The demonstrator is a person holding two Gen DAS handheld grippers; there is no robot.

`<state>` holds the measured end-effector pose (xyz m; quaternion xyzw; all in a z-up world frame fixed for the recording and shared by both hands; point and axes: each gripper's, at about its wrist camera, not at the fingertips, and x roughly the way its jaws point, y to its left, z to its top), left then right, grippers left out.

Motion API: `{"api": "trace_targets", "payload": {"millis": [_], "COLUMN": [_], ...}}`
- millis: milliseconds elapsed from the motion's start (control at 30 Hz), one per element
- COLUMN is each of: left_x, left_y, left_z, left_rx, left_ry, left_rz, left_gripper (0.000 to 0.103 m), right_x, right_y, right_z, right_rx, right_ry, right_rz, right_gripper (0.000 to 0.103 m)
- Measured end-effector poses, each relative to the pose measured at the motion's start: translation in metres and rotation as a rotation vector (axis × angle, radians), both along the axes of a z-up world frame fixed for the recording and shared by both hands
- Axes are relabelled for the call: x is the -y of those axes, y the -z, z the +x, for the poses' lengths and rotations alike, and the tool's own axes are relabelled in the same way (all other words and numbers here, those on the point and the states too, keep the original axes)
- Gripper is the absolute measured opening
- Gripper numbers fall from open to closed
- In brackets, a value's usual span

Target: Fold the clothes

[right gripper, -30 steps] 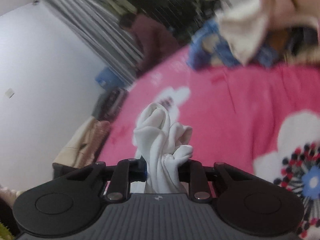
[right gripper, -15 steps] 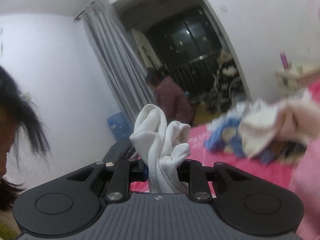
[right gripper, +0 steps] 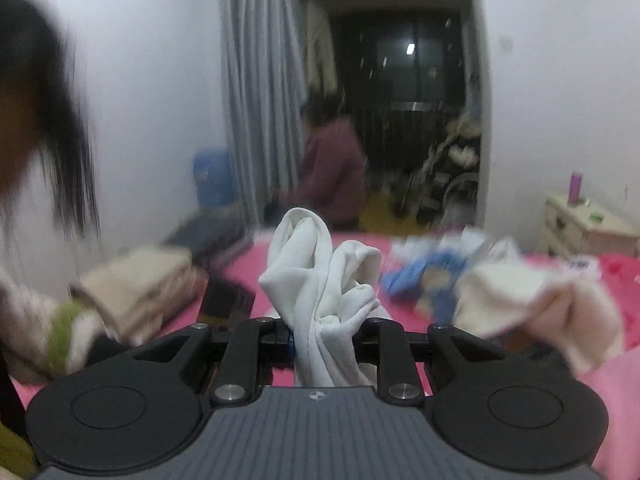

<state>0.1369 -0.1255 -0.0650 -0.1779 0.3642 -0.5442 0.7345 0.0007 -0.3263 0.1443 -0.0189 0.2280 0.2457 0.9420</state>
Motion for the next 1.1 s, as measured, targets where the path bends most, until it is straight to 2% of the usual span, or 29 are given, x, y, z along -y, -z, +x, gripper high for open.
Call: {"api": "trace_targets", "payload": {"millis": [67,167,267,400,467,533,567,633,700,733,867,967,1033,1100], "left_x": [-0.017,-0.041,-0.063,-0.106,-0.142,-0.18,-0.197,-0.227,-0.249,-0.257,-0.268,-0.261,-0.248,-0.236], "left_y": [0.024,0.045,0.055,0.06,0.061,0.059,0.056,0.049,0.04,0.034,0.023,0.02,0.019,0.016], "left_z": [0.007,0.015,0.02,0.026,0.028,0.03,0.03,0.026,0.021,0.018,0.003,-0.004,-0.006,-0.008], "left_rx": [-0.057,-0.138,-0.223,-0.321,-0.369,-0.403,-0.407,-0.409,-0.407,-0.407,-0.397,-0.365,-0.328,-0.289], "left_ry": [-0.026,-0.055,-0.078,-0.127,-0.185,-0.249,-0.275,-0.32,-0.348,-0.359,-0.346,-0.275,-0.211,-0.146], "left_rz": [0.062,0.109,0.142,0.142,0.109,0.089,0.091,0.106,0.116,0.115,0.105,0.137,0.176,0.213], "left_gripper": [0.015,0.016,0.022,0.028,0.034,0.035,0.035,0.036,0.038,0.039,0.046,0.052,0.054,0.055], "right_x": [-0.027,-0.054,-0.079,-0.104,-0.119,-0.142,-0.155,-0.179,-0.2,-0.21,-0.231,-0.222,-0.206,-0.179], "right_y": [0.037,0.075,0.091,0.106,0.112,0.123,0.132,0.148,0.166,0.174,0.181,0.171,0.165,0.158], "right_z": [0.009,0.021,0.023,0.014,0.0,-0.019,-0.023,-0.027,-0.029,-0.03,-0.04,-0.046,-0.047,-0.044], "right_rx": [-0.068,-0.183,-0.197,-0.222,-0.217,-0.189,-0.177,-0.188,-0.24,-0.266,-0.329,-0.364,-0.413,-0.451], "right_ry": [-0.024,-0.048,-0.05,-0.035,-0.048,-0.093,-0.114,-0.16,-0.241,-0.289,-0.446,-0.547,-0.586,-0.555], "right_rz": [0.008,0.103,0.091,0.101,0.058,-0.038,-0.083,-0.135,-0.159,-0.165,-0.09,0.001,0.065,0.115], "right_gripper": [0.024,0.023,0.023,0.024,0.024,0.026,0.027,0.046,0.052,0.052,0.055,0.061,0.062,0.062]}}
